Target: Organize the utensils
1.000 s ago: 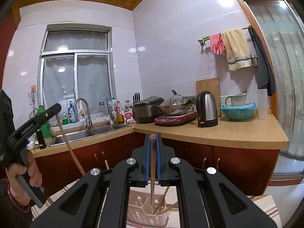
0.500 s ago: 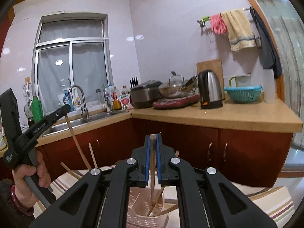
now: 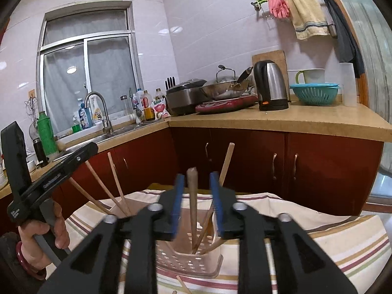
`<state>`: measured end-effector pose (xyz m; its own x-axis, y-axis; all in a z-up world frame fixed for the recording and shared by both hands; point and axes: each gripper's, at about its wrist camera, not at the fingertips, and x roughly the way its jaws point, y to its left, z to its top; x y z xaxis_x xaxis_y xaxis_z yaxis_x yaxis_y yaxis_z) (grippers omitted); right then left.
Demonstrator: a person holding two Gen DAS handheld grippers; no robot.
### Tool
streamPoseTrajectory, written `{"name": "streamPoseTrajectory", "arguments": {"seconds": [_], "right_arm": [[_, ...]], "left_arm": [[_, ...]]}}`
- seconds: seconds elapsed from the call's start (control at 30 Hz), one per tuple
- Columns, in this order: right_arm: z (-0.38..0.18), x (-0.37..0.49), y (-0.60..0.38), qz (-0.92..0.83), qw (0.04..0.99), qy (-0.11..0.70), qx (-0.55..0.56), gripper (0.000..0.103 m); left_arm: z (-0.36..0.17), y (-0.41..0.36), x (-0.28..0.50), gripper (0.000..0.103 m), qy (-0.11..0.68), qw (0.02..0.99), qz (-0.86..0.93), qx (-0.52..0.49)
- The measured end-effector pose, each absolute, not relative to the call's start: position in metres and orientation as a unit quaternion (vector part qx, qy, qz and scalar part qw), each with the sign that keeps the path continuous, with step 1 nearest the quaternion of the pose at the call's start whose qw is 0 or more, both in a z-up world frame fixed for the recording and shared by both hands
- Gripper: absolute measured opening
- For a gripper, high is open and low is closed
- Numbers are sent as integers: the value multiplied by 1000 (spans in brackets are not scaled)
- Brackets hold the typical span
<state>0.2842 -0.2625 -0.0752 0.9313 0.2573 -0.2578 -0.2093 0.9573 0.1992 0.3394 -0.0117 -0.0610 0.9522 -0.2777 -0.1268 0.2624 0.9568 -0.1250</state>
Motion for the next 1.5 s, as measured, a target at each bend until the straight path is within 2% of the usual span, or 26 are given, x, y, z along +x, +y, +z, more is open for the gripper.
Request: {"name": "streamPoseTrajectory", "arguments": {"seconds": [0.13,0.23,0.37,0.5,0.7,0.87,1.2,1.5], "right_arm": [[-70,270,-261,112,981,136,81,49],[-64,259,-262,105,983,133,74,57],[-58,237,-263,97,985,128,65,63],[-55,215,-264,87,987,122,56,66],[-68,177,-261,78,988,126,47,66],[-105,146,-255,77,984,152,55,65],[-188,93,-223,100,971,208,58,50],[-239,82,-180,161,948,273,18,38]], "left_arm": [[-58,-6,330,73,85,985,-142,-52],[-53,-4,317,81,92,983,-151,-40],[-52,2,291,88,101,983,-154,-22],[-58,10,269,89,111,982,-151,-15],[-80,28,230,89,134,982,-131,-7],[-119,40,193,89,174,979,-109,5],[-193,60,135,87,259,963,-77,10],[-221,72,109,83,289,956,-55,18]]}}
